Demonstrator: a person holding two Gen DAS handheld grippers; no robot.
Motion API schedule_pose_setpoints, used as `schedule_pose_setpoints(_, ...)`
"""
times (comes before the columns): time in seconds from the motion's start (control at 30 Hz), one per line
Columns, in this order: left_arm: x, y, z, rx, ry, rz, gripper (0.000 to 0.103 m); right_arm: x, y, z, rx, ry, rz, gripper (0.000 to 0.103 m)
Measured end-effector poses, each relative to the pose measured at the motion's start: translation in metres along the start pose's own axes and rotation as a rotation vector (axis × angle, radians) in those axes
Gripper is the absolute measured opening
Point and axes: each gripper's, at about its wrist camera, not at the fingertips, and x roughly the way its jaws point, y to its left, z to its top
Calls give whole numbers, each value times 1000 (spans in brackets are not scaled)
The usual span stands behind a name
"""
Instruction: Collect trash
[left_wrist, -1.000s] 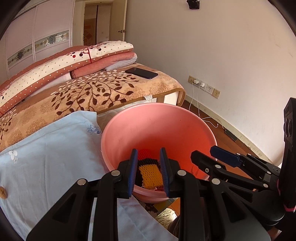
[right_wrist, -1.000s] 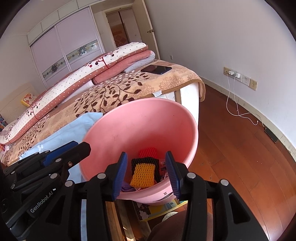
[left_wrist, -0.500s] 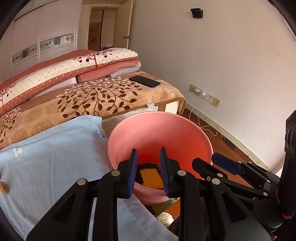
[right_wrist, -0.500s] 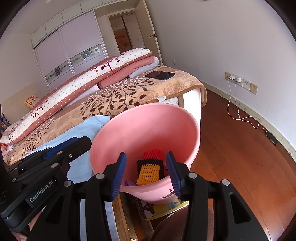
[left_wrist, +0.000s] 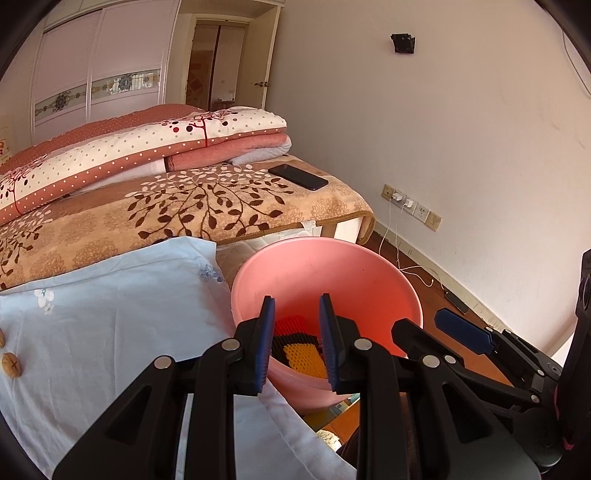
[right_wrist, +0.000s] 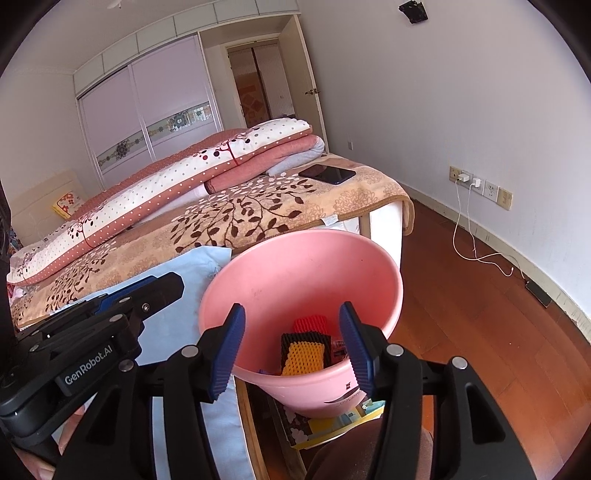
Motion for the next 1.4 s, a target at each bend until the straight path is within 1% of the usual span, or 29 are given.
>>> schedule_pose_setpoints(0.1,-1,3,-1,-14,-5,10,37,-1,-3,0,12,-5,-3,54)
schedule_pose_setpoints(0.13,-1,4,-1,-21,-6,4,38,-1,-3,0,12,-4,-5,55)
schedule_pose_setpoints(0.17,-2,5,-1,-26,-6,0,38,-1,-3,0,11,-4,-7,57)
schedule_pose_setpoints(0.33,-3,5,-1,-20,-14,6,38,-1,-3,-1,8,-6,-9,57)
schedule_pose_setpoints(0.73,-12,5,3,-20,-45,9,38,-11,8,0,-45,-47,-30,60)
schedule_pose_setpoints(1.03,-15,14,4,-41,-55,25,38,-16,6,5,-32,-64,-51,61)
schedule_pose_setpoints(1.17,-16,17,4,-48,-56,26,38,-19,7,8,-30,-77,-57,66)
schedule_pose_setpoints(1.4,-18,20,4,-57,-59,26,38,-19,11,9,-39,-76,-59,67)
